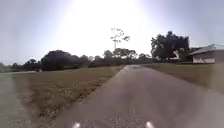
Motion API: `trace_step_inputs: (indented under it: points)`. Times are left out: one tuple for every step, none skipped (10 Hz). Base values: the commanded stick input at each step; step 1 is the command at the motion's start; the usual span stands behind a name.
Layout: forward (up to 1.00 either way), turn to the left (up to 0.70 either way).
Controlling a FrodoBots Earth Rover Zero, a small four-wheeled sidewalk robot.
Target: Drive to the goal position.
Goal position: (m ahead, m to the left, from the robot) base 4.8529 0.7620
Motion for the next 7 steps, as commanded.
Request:
trace_step_inputs:
  points:
    - [1.00, 0.40]
    - [1.00, 0.40]
    - [1.00, 0.40]
    - [1.00, 0.40]
    - [1.00, 0.40]
    - [1.00, 0.40]
    - [1.00, 0.40]
